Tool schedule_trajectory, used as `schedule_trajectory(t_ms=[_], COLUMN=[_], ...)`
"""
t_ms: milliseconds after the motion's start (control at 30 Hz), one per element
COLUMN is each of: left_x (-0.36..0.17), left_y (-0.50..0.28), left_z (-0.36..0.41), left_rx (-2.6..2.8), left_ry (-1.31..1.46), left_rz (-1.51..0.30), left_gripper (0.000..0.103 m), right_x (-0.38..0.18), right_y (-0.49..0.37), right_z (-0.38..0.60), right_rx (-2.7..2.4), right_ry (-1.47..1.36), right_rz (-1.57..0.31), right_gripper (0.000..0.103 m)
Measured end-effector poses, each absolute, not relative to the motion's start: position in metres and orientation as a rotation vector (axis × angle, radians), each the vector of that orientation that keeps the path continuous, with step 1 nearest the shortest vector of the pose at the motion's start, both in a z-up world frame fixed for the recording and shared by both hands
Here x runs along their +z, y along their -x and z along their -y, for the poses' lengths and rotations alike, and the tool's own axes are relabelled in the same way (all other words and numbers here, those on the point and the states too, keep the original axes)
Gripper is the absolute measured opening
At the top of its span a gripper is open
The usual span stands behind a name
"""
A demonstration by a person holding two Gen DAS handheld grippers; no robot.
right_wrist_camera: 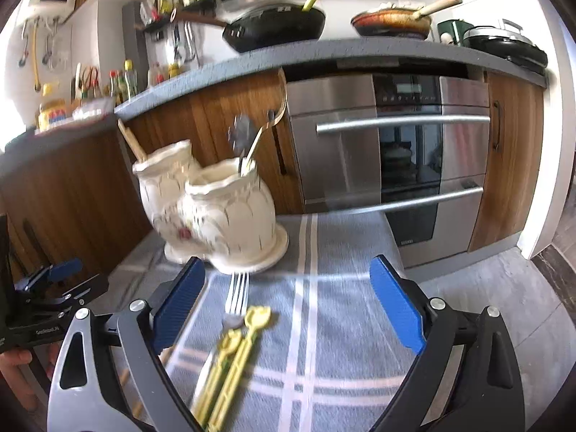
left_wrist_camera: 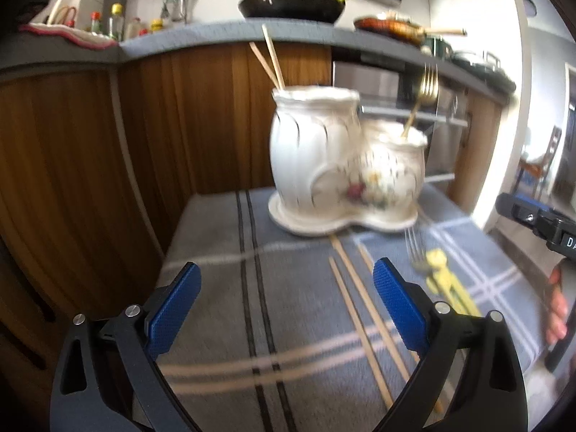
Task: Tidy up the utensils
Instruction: 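Lower both tools back toward the remaining chopsticks and yellow utensils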
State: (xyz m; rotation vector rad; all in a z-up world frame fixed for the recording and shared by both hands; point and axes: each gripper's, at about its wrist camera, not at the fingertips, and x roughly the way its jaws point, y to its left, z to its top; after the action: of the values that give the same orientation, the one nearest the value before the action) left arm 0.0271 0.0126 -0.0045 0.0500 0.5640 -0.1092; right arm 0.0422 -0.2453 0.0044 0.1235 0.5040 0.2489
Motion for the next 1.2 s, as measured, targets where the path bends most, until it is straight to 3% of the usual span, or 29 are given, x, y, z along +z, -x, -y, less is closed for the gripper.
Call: schedule_trajectory(t_ms=[300,567,833,1200], left_x=[-0.027,-0.035,-0.041,-0.041], left_y=[-0.028,-0.030,-0.033,-0.030], left_z=[0.006,0.008,0.009,0.015], left_rx=[-0.155,-0.160,-0.210,-0.259], left_ry=[-0.100,-0.113,-0.111,-0.147], left_rz=[-0.702,-0.751,-0.804,-0.823], left_gripper=[0.096,0.092,0.063,0.044], right_x=[-0.021,-0.031,-0.038,-0.040], right_y=[-0.036,-0.036,-0.036,-0.037], right_z=[0.231,0.215,0.204,0.206], right_rx=[0.311,0.363,0.397,0.420], right_ry=[-0.044,0.008,0.060,0.087], right_rz=[-0.649,-0.735,-0.788,-0.820], right_gripper=[0.090,0.064,0.035,0.031])
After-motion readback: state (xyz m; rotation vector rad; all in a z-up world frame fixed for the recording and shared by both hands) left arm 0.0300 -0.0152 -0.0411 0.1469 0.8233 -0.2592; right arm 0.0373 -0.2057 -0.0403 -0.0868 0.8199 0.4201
